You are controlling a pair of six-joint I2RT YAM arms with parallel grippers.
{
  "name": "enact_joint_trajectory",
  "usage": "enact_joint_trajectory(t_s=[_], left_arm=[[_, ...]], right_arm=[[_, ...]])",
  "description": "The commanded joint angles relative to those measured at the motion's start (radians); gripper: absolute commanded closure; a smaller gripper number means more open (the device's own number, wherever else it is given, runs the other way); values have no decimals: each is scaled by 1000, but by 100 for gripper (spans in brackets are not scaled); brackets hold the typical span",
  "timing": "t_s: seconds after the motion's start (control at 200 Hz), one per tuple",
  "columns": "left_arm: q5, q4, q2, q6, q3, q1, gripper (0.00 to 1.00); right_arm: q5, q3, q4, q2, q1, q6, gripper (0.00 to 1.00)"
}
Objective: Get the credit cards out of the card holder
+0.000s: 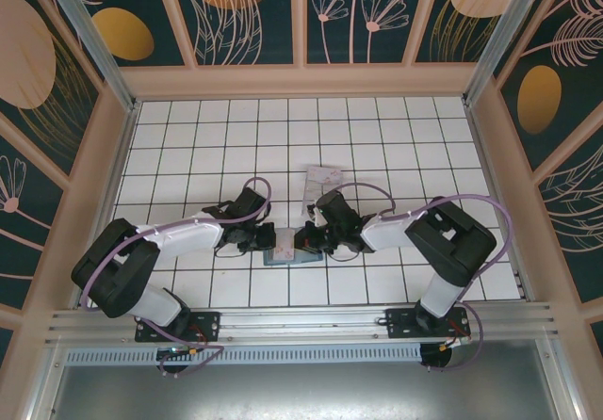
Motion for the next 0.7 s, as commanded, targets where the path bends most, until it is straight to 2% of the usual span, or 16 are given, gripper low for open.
enact_joint_trajectory(t_s=[0.0, 0.425, 0.691], left_arm=[[-116, -144, 21, 22, -30, 3, 90], [-114, -152, -30, -4, -27, 4, 90], [-94, -177, -4, 16, 78, 3, 87]], right_arm=[[35, 1, -106, -40, -3, -40, 97], [56, -4, -170, -90, -4, -75, 98], [79, 20, -233, -123, -7, -102, 98]])
